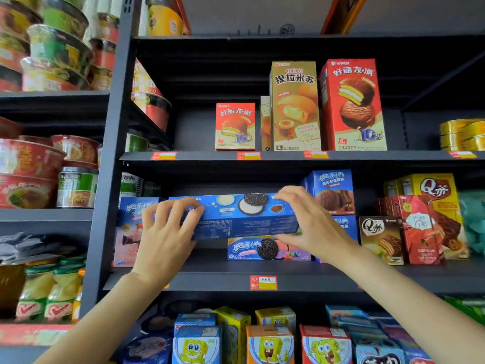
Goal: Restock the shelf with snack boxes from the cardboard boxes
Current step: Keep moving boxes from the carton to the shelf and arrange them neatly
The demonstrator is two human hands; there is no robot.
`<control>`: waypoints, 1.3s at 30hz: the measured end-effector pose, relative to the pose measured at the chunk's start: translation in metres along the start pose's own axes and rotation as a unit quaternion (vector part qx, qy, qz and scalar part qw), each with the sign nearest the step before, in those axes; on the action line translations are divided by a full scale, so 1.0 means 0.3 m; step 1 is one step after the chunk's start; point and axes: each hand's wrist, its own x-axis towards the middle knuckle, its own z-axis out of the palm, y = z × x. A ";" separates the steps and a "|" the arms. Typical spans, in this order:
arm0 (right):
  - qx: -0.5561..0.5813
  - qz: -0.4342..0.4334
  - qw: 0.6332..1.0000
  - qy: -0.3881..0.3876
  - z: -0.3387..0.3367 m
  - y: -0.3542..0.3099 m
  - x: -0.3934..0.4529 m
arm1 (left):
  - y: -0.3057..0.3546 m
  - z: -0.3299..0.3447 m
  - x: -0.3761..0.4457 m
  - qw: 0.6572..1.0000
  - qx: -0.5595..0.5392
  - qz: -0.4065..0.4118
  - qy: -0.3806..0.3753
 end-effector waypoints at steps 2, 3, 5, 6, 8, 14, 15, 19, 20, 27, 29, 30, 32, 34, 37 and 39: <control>0.104 0.063 0.992 0.029 -0.002 -0.013 0.019 | 0.001 0.018 -0.012 0.996 -0.037 -0.059 -0.053; 0.189 0.112 0.974 0.062 -0.005 -0.025 0.030 | 0.009 0.034 -0.019 0.985 -0.085 -0.125 -0.084; 0.351 0.217 0.908 0.078 0.006 -0.049 0.050 | 0.059 0.045 -0.009 0.877 -0.324 -0.321 -0.152; 0.376 0.248 0.892 0.039 0.023 -0.061 0.055 | 0.104 0.031 0.016 0.757 -0.474 -0.416 -0.173; 0.359 0.252 0.897 -0.050 0.063 -0.092 0.049 | 0.193 0.015 0.056 0.527 -0.644 -0.513 -0.208; 0.158 0.106 0.972 -0.137 0.087 -0.109 0.058 | 0.293 0.036 0.088 0.391 -0.739 -0.504 -0.216; 0.115 0.092 0.978 -0.150 0.088 -0.102 0.060 | 0.295 0.041 0.091 0.386 -0.738 -0.498 -0.240; -0.042 0.051 0.985 -0.160 0.065 -0.018 0.090 | 0.269 0.101 0.094 0.389 -0.709 -0.543 -0.228; -0.066 0.050 0.983 -0.164 0.052 0.023 0.099 | 0.239 0.127 0.083 0.416 -0.684 -0.570 -0.186; -0.131 0.041 0.955 -0.263 0.065 0.271 0.138 | 0.101 0.296 -0.045 0.665 -0.453 -0.548 -0.229; -0.146 0.041 0.949 -0.276 0.085 0.297 0.140 | 0.123 0.331 -0.042 0.698 -0.428 -0.504 -0.275; -0.145 0.047 0.948 -0.280 0.093 0.308 0.137 | 0.131 0.344 -0.036 0.703 -0.421 -0.491 -0.298; -0.147 0.053 0.945 -0.287 0.105 0.326 0.130 | 0.145 0.379 -0.033 0.700 -0.414 -0.476 -0.335; -0.162 0.052 0.938 -0.301 0.113 0.337 0.126 | 0.162 0.408 -0.037 0.682 -0.420 -0.477 -0.362; -0.203 0.038 0.923 -0.326 0.127 0.354 0.134 | 0.172 0.449 -0.044 0.679 -0.425 -0.456 -0.389; -0.236 0.013 0.909 -0.343 0.132 0.351 0.148 | 0.164 0.473 -0.042 0.679 -0.425 -0.446 -0.398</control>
